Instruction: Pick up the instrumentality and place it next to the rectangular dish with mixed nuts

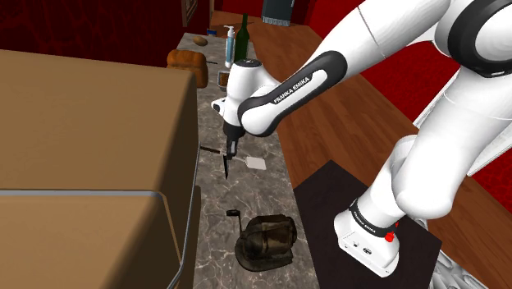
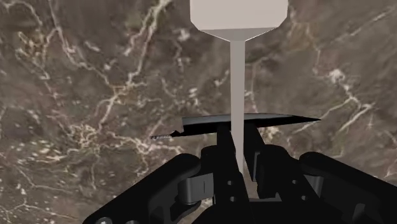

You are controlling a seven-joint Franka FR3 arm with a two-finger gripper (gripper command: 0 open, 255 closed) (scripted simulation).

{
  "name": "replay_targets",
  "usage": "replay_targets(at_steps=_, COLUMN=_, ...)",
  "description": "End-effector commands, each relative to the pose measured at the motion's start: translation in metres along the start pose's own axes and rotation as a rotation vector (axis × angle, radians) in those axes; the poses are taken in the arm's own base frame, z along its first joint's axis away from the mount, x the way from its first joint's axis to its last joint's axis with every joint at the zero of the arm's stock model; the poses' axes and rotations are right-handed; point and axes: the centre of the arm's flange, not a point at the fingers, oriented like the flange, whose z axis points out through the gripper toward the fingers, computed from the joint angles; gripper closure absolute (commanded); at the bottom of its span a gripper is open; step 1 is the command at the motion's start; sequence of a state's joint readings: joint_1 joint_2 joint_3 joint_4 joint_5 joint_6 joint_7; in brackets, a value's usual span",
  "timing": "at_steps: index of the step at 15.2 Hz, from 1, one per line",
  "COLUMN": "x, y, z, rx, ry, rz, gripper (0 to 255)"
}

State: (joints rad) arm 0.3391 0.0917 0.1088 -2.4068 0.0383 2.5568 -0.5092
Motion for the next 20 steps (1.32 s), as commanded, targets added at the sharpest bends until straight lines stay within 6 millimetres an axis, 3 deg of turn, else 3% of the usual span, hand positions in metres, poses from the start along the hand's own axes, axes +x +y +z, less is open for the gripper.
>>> replay_targets(at_steps=1, x=0.002, y=0.000, z=-0.011, rx=0.000, ry=0.000, rz=0.000, gripper=255)
replay_targets(at_steps=16, x=0.007, y=0.000, z=-0.088, rx=0.000, ry=0.000, rz=0.000, gripper=255)
replay_targets(at_steps=20, x=-0.007, y=0.051, z=-0.089, rx=0.000, ry=0.000, rz=0.000, gripper=255)
